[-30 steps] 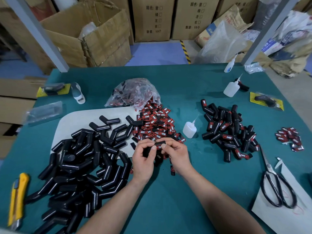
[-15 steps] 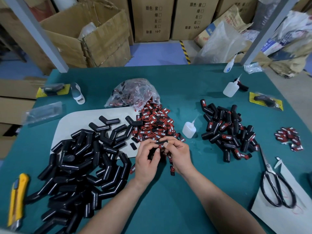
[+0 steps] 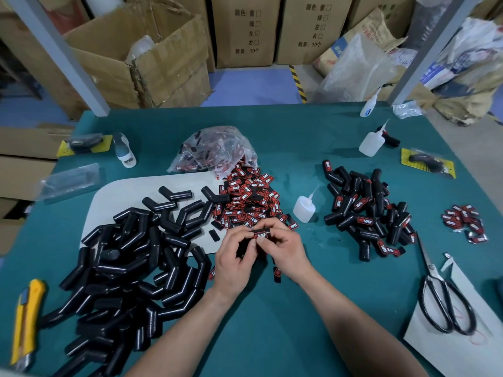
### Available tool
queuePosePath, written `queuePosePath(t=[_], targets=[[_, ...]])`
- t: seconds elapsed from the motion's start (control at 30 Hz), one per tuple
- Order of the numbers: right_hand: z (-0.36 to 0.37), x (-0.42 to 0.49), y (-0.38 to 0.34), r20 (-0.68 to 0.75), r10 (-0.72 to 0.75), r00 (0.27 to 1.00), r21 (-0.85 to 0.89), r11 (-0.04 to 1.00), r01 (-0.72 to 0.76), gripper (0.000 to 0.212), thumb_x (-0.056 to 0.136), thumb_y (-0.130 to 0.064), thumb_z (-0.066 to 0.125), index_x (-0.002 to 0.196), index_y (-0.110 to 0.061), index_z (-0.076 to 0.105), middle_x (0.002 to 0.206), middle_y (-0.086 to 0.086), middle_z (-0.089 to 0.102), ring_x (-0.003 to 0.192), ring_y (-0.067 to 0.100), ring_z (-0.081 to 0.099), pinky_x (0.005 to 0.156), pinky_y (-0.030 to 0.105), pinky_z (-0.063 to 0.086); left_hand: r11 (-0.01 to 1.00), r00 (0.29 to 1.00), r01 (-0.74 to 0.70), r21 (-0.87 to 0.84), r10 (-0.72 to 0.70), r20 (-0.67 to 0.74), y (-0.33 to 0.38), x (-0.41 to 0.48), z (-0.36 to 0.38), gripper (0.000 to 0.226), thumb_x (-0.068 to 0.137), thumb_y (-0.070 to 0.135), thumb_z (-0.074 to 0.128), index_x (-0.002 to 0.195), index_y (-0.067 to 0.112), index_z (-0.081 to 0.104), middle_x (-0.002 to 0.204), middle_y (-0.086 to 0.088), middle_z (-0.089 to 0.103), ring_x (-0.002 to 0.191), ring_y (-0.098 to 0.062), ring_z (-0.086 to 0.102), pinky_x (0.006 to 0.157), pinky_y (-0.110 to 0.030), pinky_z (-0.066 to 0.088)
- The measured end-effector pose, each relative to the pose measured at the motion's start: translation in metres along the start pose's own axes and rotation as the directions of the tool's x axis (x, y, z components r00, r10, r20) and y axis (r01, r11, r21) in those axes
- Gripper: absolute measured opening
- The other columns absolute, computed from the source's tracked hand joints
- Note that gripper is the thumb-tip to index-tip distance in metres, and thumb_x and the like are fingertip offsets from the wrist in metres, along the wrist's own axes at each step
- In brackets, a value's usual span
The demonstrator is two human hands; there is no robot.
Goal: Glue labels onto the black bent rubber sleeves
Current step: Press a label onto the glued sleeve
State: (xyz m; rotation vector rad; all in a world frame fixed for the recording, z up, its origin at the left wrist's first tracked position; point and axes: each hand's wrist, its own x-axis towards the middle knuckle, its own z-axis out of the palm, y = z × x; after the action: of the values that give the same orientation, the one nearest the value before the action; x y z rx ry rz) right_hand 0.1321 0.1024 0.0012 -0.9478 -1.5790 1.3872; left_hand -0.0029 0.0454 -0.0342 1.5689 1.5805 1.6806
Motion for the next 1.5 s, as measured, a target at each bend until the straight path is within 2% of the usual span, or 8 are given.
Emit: queuePosePath(t=[0.43,0.53,0.73,0.93,1.13,1.3,1.4,1.5], targets=[[-0.004,0.002,0.009,0.081,-0.062,0.995,-0.059,0.996,0.067,0.011,0.091,-0.011,0.064,0.09,-0.011,0.075,0.11,-0.002,0.063,0.104,0.018,0.062,0.093,0.031,0.047,1.0,1.0,0.023,0.005,-0.023,0.0,0.006,-0.001,-0.001,0.019,0.097,0.014,0.06,0.105,-0.001,0.067,0.113,0.009,0.063,0.112,-0.012,0.063,0.099,-0.023,0.047],[-0.004,0.003,0.012,0.104,-0.045,0.994,-0.013,0.999,0.047,0.016,0.094,-0.012,0.059,0.09,-0.015,0.074,0.113,-0.002,0.062,0.104,0.017,0.06,0.09,0.032,0.047,0.998,0.998,0.066,-0.013,-0.066,-0.017,0.007,-0.001,-0.001,0.018,0.097,0.016,0.061,0.105,0.001,0.067,0.115,0.006,0.064,0.11,-0.012,0.063,0.098,-0.022,0.047],[-0.004,0.003,0.019,0.104,-0.013,0.995,-0.051,0.999,0.018,0.025,0.095,-0.009,0.048,0.083,0.003,0.066,0.119,-0.002,0.061,0.099,0.017,0.06,0.081,0.033,0.049,0.988,0.989,0.14,-0.07,-0.143,-0.035,0.009,0.0,0.0,0.012,0.095,0.021,0.061,0.105,0.014,0.065,0.111,0.001,0.066,0.107,-0.011,0.064,0.096,-0.021,0.047],[0.002,0.0,0.013,-0.017,0.033,0.999,0.066,0.997,-0.032,0.024,0.09,-0.016,0.057,0.076,-0.001,0.07,0.113,0.002,0.068,0.094,0.016,0.065,0.077,0.028,0.052,0.992,0.992,0.118,-0.04,-0.119,-0.028,0.008,0.0,0.001,0.018,0.096,0.02,0.061,0.103,0.004,0.067,0.111,0.001,0.065,0.108,-0.013,0.064,0.097,-0.024,0.048],[0.01,-0.001,0.005,-0.175,0.104,0.979,0.16,0.984,-0.076,0.027,0.088,-0.021,0.059,0.066,-0.018,0.074,0.102,0.005,0.073,0.079,0.017,0.067,0.07,0.029,0.054,0.999,0.999,0.034,-0.002,-0.034,-0.034,0.006,-0.002,0.003,0.017,0.094,0.013,0.064,0.102,-0.002,0.068,0.111,-0.001,0.062,0.11,-0.009,0.062,0.098,-0.021,0.047],[0.012,0.0,0.003,-0.185,0.124,0.975,0.163,0.982,-0.094,0.03,0.085,-0.02,0.059,0.057,-0.018,0.069,0.1,0.002,0.072,0.072,0.014,0.063,0.067,0.027,0.052,1.0,0.999,0.008,-0.007,-0.008,-0.034,0.006,-0.002,0.003,0.017,0.094,0.011,0.064,0.102,-0.003,0.067,0.112,-0.005,0.062,0.112,-0.007,0.061,0.099,-0.021,0.047],[0.008,-0.002,0.003,-0.115,0.129,0.985,0.175,0.979,-0.108,0.032,0.086,-0.023,0.06,0.058,-0.009,0.066,0.105,0.004,0.07,0.079,0.016,0.064,0.073,0.031,0.051,1.0,0.999,0.011,-0.012,-0.012,-0.035,0.004,-0.003,0.002,0.017,0.094,0.013,0.064,0.105,0.001,0.067,0.113,-0.008,0.065,0.113,-0.01,0.063,0.1,-0.024,0.049],[0.008,-0.002,0.005,-0.074,0.119,0.99,0.139,0.984,-0.108,0.03,0.087,-0.013,0.063,0.057,-0.015,0.065,0.105,0.003,0.071,0.083,0.013,0.065,0.072,0.025,0.051,0.999,1.0,0.023,-0.023,-0.024,-0.015,0.004,-0.004,0.001,0.016,0.094,0.016,0.065,0.108,0.007,0.066,0.114,-0.009,0.068,0.112,-0.013,0.065,0.098,-0.027,0.052]])
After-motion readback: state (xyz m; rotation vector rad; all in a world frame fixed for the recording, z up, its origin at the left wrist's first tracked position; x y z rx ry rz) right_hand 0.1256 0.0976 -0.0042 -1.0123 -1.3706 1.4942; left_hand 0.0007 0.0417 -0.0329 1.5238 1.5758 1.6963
